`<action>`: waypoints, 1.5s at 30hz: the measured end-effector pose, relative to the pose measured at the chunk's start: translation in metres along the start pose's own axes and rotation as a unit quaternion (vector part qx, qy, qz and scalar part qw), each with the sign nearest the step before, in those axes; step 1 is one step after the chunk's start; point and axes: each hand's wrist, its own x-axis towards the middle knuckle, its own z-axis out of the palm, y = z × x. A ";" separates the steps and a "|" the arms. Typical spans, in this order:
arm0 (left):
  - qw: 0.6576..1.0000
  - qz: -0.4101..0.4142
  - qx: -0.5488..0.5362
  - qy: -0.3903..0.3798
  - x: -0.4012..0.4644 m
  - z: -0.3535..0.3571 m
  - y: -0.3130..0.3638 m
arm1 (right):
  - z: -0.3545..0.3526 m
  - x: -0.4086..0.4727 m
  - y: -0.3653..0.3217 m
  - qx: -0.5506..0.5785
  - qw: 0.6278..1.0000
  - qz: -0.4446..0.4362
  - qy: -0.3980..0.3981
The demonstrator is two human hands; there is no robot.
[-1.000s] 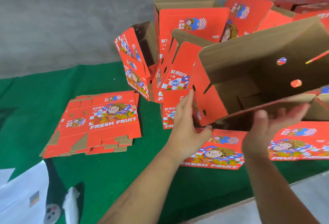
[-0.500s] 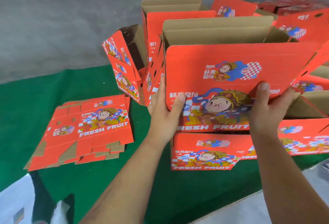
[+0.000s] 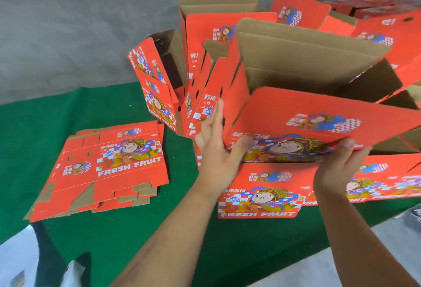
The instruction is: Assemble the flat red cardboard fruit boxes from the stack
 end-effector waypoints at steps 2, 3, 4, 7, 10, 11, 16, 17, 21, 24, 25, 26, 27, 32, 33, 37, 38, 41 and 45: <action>1.000 0.011 0.007 -0.022 0.004 0.007 0.007 | -0.004 0.007 0.005 0.002 1.000 0.030 -0.009; 0.999 0.014 0.004 -0.036 0.005 0.011 0.009 | -0.008 0.014 0.007 0.001 0.999 0.038 -0.007; 0.999 0.013 0.000 -0.051 0.006 0.014 0.010 | -0.011 0.021 0.007 -0.001 0.999 0.038 -0.004; 0.997 0.006 0.005 -0.072 0.009 0.019 0.007 | -0.014 0.040 0.007 0.012 0.999 0.030 0.004; 0.998 -0.004 0.027 -0.065 0.013 0.018 -0.005 | -0.007 0.034 0.008 0.007 0.999 0.051 -0.013; 0.997 -0.012 0.026 -0.068 0.011 0.017 -0.014 | -0.005 0.026 0.011 -0.010 0.998 0.057 -0.022; 0.969 -0.143 0.030 -0.198 -0.033 -0.003 -0.084 | -0.009 -0.008 0.030 -0.045 0.994 0.066 -0.072; 0.964 -0.165 0.040 -0.205 -0.042 -0.006 -0.095 | -0.011 -0.010 0.031 -0.056 0.993 0.069 -0.082; 0.956 -0.244 -0.036 -0.155 -0.055 -0.001 -0.097 | -0.011 -0.017 0.019 -0.125 0.989 0.057 -0.054; 0.955 -0.266 -0.080 -0.102 -0.053 0.013 -0.095 | -0.005 -0.040 0.022 -0.183 0.981 0.056 0.013; 0.956 -0.267 -0.089 -0.078 -0.052 0.016 -0.094 | -0.002 -0.051 0.022 -0.192 0.977 0.095 0.021; 0.957 -0.268 -0.100 -0.050 -0.051 0.019 -0.093 | 0.001 -0.062 0.021 -0.191 0.972 0.132 0.025; 0.957 -0.267 -0.106 -0.023 -0.051 0.021 -0.091 | 0.004 -0.073 0.021 -0.186 0.971 0.149 0.027; 0.955 -0.247 -0.158 0.048 -0.061 0.023 -0.070 | 0.026 -0.123 0.007 -0.139 0.983 0.115 -0.039; 0.954 -0.240 -0.171 0.051 -0.063 0.023 -0.066 | 0.031 -0.133 0.004 -0.126 0.985 0.096 -0.075; 0.958 -0.218 -0.181 0.047 -0.075 0.015 -0.058 | 0.043 -0.166 -0.007 -0.126 0.962 0.040 -0.240; 0.960 -0.212 -0.178 0.043 -0.079 0.011 -0.057 | 0.043 -0.169 -0.010 -0.142 0.952 0.031 -0.268; 0.969 -0.189 -0.160 0.029 -0.089 -0.006 -0.067 | 0.037 -0.175 -0.012 -0.182 0.914 -0.031 -0.361; 0.985 -0.173 0.012 -0.001 -0.140 -0.059 -0.119 | 0.020 -0.169 0.002 -0.254 0.838 -0.067 -0.479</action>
